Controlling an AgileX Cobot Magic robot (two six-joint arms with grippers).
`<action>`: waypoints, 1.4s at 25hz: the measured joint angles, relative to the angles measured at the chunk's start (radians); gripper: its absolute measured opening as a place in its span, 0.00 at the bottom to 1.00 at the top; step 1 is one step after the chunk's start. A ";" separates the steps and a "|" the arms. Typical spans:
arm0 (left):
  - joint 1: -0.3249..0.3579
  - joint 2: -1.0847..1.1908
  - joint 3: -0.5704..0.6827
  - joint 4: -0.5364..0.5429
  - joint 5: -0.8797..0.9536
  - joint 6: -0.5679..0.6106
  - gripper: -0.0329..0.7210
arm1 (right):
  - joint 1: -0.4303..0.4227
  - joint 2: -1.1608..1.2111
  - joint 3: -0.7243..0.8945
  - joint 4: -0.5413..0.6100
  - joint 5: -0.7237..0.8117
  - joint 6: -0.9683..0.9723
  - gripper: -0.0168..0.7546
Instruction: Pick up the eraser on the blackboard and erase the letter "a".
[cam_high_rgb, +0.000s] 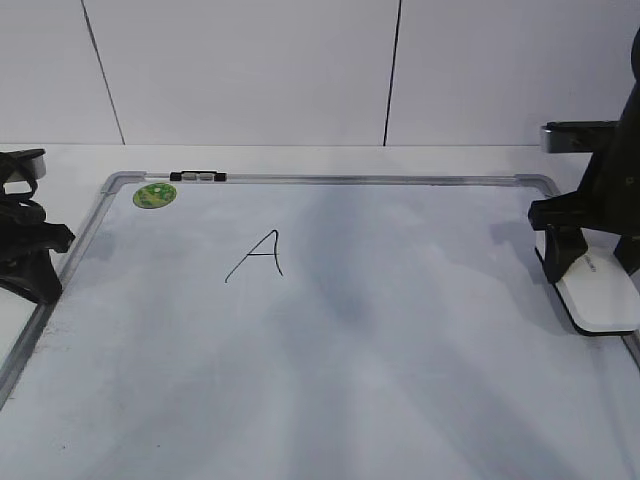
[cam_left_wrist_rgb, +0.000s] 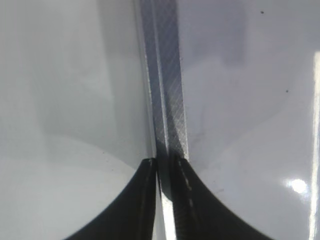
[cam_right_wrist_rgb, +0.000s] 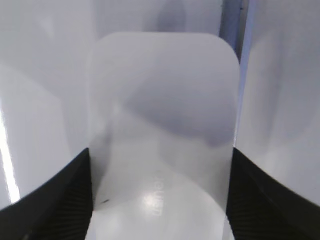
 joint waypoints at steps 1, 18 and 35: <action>0.000 0.000 0.000 0.000 0.000 0.000 0.15 | 0.000 0.000 0.000 -0.002 0.000 0.000 0.76; 0.000 0.000 0.000 -0.001 0.000 0.000 0.15 | 0.000 0.048 0.000 -0.002 -0.020 0.007 0.77; 0.000 0.000 0.000 -0.002 0.000 0.000 0.15 | 0.000 -0.018 -0.023 -0.020 -0.004 0.020 0.89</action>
